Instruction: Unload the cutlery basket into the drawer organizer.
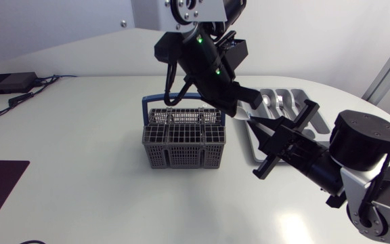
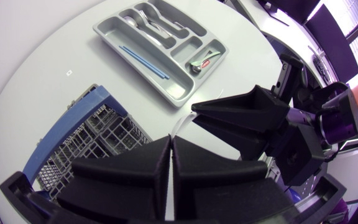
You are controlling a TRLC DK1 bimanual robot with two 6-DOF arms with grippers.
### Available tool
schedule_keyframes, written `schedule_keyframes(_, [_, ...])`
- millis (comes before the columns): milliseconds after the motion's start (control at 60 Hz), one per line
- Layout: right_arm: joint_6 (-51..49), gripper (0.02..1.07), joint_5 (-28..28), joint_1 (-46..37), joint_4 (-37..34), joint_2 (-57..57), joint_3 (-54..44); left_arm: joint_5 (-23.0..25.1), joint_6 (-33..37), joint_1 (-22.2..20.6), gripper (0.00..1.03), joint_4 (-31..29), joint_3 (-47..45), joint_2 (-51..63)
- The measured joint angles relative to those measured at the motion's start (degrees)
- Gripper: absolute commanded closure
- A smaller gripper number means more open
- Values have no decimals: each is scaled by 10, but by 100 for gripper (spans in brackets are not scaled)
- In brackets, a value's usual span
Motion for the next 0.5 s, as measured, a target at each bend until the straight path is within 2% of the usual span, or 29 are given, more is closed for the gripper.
schedule_keyframes(83, [0,97,-3,0,0,0,0,5,0,1,73,0,0,0])
schedule_keyframes(133, [0,97,-7,-1,2,0,-2,10,0,1,52,0,0,0])
schedule_keyframes(183, [0,97,-16,-3,2,-1,-4,17,0,3,40,3,0,0])
schedule_keyframes(217, [0,97,-23,-5,2,-1,-7,20,0,4,27,5,0,0])
schedule_keyframes(267, [0,97,-33,-14,1,-1,-11,25,-2,6,14,9,1,0])
schedule_keyframes(317, [0,97,-53,-26,-2,-3,-16,25,-2,10,6,22,1,-2])
schedule_keyframes(500, [-2,97,-151,-105,-39,-25,-26,14,-2,56,5,65,-1,-32])
